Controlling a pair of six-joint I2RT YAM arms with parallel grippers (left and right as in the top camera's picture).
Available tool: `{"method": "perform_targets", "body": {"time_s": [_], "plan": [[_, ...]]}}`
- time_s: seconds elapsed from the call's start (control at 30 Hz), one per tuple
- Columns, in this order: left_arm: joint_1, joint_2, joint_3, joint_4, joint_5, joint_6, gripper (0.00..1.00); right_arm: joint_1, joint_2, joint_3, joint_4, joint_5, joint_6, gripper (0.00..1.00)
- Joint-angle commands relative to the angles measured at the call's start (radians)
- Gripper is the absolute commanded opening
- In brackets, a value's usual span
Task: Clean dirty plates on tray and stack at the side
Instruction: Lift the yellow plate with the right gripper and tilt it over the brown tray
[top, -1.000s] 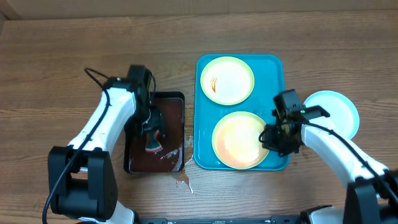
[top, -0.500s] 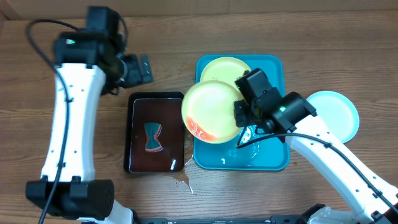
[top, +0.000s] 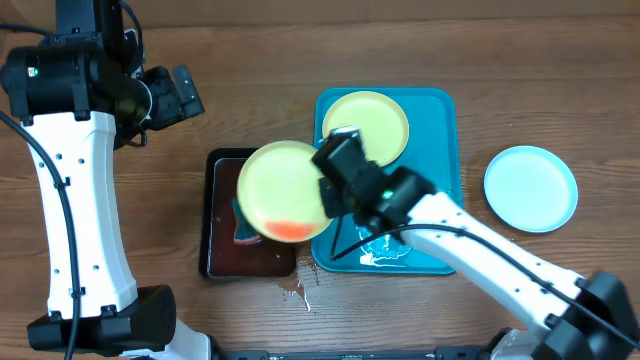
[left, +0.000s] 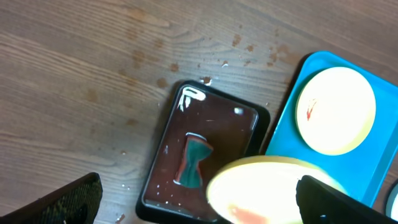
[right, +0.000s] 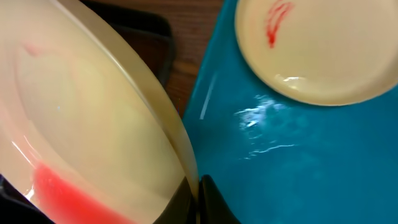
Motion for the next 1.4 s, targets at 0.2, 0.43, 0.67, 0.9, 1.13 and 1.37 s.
{"method": "perform_targets", "body": {"time_s": [0.2,0.43,0.67,0.9,1.13,1.37], "plan": [[0.005,-0.006,0.019,-0.029,0.006,0.016,1.00,0.155,0.001,0.038,0.095,0.332,0.107,0.04],[0.005,-0.006,0.019,-0.029,0.006,0.016,1.00,0.274,0.001,0.038,0.191,0.563,-0.036,0.04],[0.005,-0.006,0.019,-0.029,0.007,0.016,1.00,0.337,0.001,0.038,0.201,0.700,-0.120,0.04],[0.005,-0.006,0.019,-0.029,0.007,0.016,1.00,0.386,0.001,0.038,0.216,0.807,-0.200,0.04],[0.005,-0.006,0.019,-0.029,0.007,0.016,1.00,0.421,0.001,0.038,0.226,0.872,-0.227,0.04],[0.005,-0.006,0.019,-0.029,0.007,0.016,1.00,0.447,0.001,0.038,0.254,0.904,-0.367,0.04]]}}
